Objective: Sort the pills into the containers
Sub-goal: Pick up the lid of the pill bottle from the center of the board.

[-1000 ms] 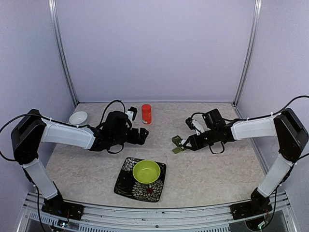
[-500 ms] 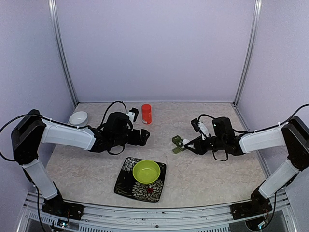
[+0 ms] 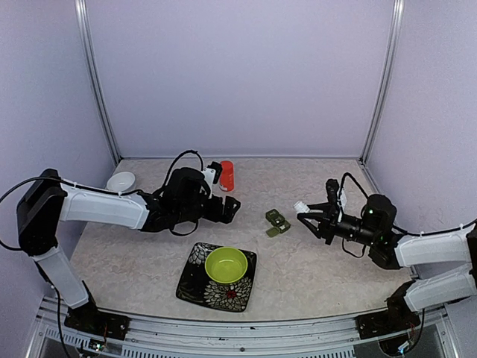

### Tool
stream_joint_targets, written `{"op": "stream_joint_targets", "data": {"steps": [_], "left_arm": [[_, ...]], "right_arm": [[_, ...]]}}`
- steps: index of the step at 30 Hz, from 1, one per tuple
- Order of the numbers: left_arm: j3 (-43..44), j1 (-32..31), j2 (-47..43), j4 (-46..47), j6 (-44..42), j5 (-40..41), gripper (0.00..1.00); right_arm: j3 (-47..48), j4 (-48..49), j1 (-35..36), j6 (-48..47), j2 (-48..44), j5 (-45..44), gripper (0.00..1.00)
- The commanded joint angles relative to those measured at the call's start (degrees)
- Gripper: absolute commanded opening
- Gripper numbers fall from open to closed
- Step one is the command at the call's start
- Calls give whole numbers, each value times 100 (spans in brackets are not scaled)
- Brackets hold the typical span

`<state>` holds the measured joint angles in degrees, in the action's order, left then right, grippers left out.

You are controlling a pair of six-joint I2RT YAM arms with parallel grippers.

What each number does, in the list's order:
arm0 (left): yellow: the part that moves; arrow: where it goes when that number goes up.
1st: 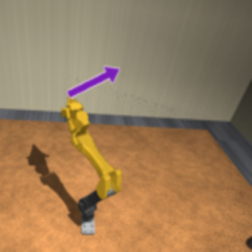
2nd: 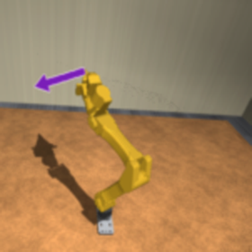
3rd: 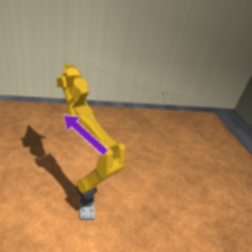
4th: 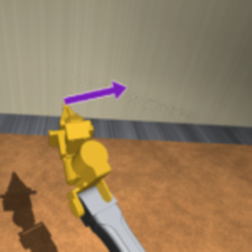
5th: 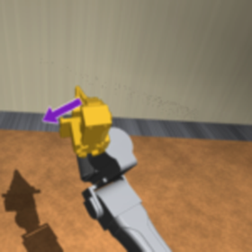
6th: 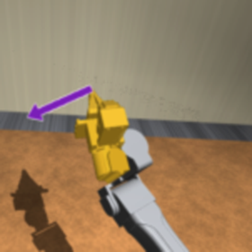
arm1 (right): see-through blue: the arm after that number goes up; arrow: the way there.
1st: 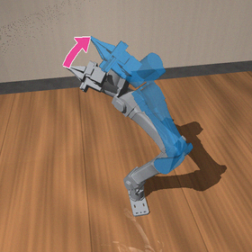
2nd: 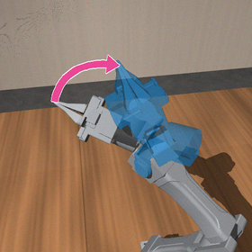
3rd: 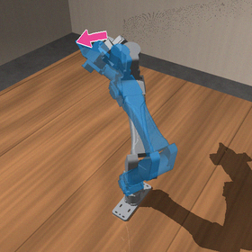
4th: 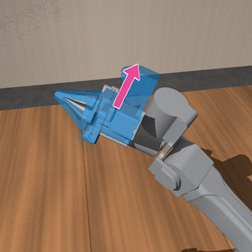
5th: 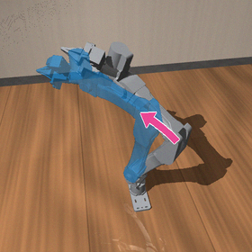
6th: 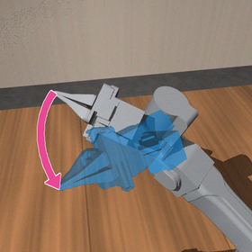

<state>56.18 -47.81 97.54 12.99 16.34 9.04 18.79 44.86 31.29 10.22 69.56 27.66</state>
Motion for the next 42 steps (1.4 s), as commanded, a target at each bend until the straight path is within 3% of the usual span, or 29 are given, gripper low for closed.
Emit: {"op": "stream_joint_targets", "data": {"steps": [1, 10, 18, 30, 42], "left_arm": [[347, -84, -444, -213, -28, -338, 99], [825, 669, -362, -950, -207, 276, 99], [1352, 1245, 670, -1666, -491, 218, 98], [1839, 1395, 1444, -2413, -789, 16, 73], [1836, 1588, 1754, -2487, -833, -59, 67]], "right_arm": [[-651, 1898, 53, 25, -694, 257, 0], [-803, 2674, 53, 41, -1137, 571, 0], [-648, 2050, 53, 53, -1735, 539, 0], [-539, 1113, 53, -81, -2207, 368, 0], [-481, 947, 53, -136, -2116, 485, 0]]}}
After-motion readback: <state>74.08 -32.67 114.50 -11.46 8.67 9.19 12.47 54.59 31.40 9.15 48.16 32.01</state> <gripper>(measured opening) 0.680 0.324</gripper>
